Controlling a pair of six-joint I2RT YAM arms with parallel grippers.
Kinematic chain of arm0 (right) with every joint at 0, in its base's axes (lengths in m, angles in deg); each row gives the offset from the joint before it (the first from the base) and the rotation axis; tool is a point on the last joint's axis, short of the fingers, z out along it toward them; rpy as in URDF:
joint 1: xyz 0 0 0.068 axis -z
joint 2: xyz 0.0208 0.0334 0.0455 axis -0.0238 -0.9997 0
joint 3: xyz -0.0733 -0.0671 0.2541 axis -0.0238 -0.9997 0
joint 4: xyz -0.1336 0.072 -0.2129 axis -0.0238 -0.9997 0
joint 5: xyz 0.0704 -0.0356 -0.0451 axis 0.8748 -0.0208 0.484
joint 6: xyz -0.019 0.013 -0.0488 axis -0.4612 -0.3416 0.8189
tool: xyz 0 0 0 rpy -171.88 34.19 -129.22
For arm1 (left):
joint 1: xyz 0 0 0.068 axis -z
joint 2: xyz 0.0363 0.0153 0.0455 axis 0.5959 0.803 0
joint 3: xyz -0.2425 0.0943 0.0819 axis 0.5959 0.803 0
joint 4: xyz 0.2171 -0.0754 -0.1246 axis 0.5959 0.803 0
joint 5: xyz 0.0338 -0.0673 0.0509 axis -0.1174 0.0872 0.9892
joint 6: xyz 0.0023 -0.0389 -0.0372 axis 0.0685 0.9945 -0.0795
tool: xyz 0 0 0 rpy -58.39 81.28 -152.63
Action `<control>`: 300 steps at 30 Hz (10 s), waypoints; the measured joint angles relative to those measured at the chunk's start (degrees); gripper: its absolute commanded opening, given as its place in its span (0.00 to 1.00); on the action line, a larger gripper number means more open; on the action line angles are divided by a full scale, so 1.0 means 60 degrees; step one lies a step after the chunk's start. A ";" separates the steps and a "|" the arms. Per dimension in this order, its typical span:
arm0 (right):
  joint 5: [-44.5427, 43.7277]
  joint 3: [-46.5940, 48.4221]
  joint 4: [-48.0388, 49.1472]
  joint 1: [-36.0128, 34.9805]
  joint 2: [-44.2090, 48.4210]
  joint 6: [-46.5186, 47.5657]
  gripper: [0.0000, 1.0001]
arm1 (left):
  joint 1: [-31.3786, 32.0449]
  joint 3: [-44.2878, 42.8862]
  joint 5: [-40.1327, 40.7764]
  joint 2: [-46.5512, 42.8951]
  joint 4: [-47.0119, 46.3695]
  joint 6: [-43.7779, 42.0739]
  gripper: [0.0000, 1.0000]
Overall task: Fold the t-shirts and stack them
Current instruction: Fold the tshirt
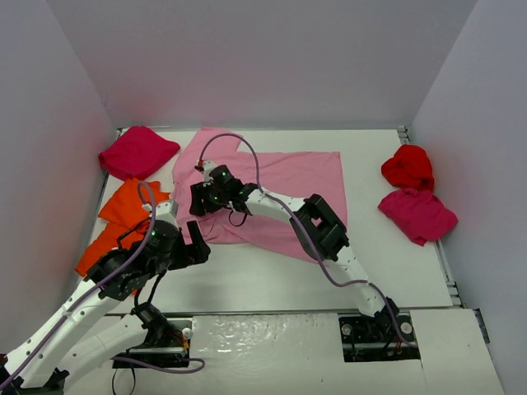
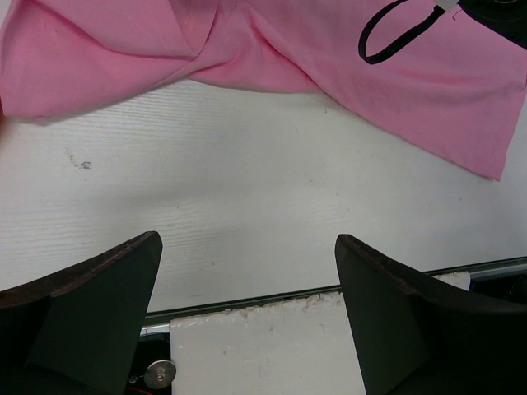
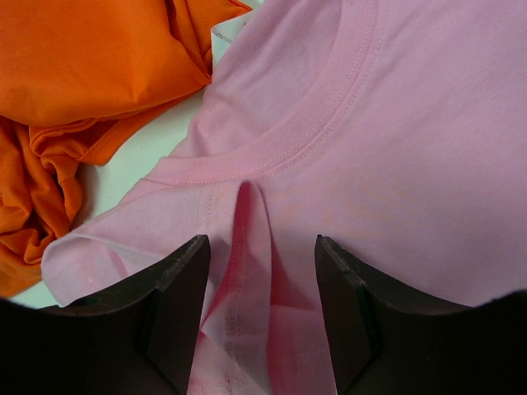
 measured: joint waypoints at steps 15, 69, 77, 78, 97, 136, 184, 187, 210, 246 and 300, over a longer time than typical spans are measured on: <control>0.0080 -0.0381 -0.0025 -0.0559 0.0248 -0.0042 0.51 | 0.0000 0.0000 0.0000 0.0070 -0.0011 0.0000 0.84; 0.0030 0.0641 -0.0685 -0.0565 0.0306 0.0333 0.54 | 0.0000 0.0004 -0.0009 0.0032 -0.0011 0.0029 0.84; -0.0042 0.0348 -0.0697 -0.0553 0.0303 0.0431 0.54 | 0.0000 0.0004 -0.0014 0.0025 -0.0011 0.0033 0.84; -0.0049 0.0293 -0.0703 -0.0553 0.0302 0.0445 0.53 | 0.0000 0.0004 -0.0017 0.0026 -0.0011 0.0033 0.84; -0.0007 0.0295 -0.0761 -0.0557 0.0121 0.0435 0.39 | 0.0000 0.0007 -0.0033 0.0088 -0.0015 0.0044 0.84; -0.0405 0.1307 -0.1279 -0.0788 0.0774 0.1033 0.05 | 0.0000 0.0750 -0.0299 0.0125 -0.0652 0.0062 0.84; -0.0029 0.1016 -0.1283 -0.0352 -0.0219 0.0807 0.19 | 0.0000 0.0780 -0.0178 -0.0182 -0.0219 0.0098 0.84; -0.0022 0.1016 -0.1279 -0.0352 -0.0219 0.0803 0.00 | 0.0000 0.0780 -0.0178 -0.0185 -0.0219 0.0098 0.84; -0.0218 0.1352 -0.1322 -0.0322 -0.0211 0.0941 0.00 | 0.0000 0.0780 -0.0149 -0.0204 -0.0225 0.0110 0.84; 0.0653 0.3733 0.2175 0.0198 -0.2389 -0.0026 0.82 | 0.0000 0.0809 -0.0149 -0.0294 -0.0226 0.0244 0.84; -0.8118 -1.3243 -0.7020 -0.1617 1.3996 -0.8020 0.73 | 0.0011 -0.0499 -0.0849 0.1769 -0.1271 -0.0896 0.85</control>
